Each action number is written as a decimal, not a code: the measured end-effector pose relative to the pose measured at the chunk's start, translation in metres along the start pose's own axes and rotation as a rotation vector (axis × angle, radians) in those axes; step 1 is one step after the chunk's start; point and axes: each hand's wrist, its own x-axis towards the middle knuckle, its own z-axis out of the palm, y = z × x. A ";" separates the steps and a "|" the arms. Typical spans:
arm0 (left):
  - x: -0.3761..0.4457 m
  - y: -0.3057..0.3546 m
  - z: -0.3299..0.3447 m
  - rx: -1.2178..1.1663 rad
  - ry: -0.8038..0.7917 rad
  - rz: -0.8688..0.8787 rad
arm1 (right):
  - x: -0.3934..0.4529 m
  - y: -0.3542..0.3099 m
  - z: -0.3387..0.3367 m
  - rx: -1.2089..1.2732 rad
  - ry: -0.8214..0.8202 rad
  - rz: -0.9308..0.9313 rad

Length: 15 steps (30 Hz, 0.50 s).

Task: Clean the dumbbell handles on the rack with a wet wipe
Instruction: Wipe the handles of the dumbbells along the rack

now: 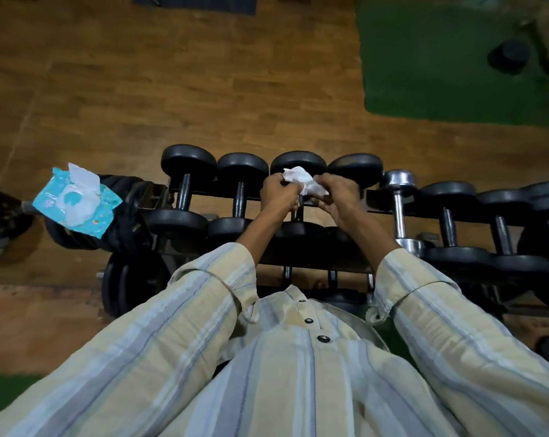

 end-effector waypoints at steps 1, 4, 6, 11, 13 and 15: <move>-0.002 0.002 0.005 0.000 0.023 -0.011 | 0.005 -0.002 -0.005 -0.048 -0.007 -0.007; -0.005 0.005 0.021 -0.023 0.068 -0.026 | 0.016 -0.005 -0.021 -0.096 -0.096 0.017; -0.007 0.005 0.030 -0.006 0.100 -0.035 | 0.023 -0.007 -0.030 -0.122 -0.167 0.054; -0.013 -0.008 0.039 -0.002 0.239 -0.060 | 0.032 -0.009 -0.033 -0.300 -0.285 0.071; -0.015 -0.016 0.039 -0.003 0.278 -0.077 | 0.030 -0.009 -0.029 -0.352 -0.311 0.067; -0.001 -0.038 0.037 -0.049 0.304 -0.096 | 0.030 -0.006 -0.025 -0.382 -0.340 0.085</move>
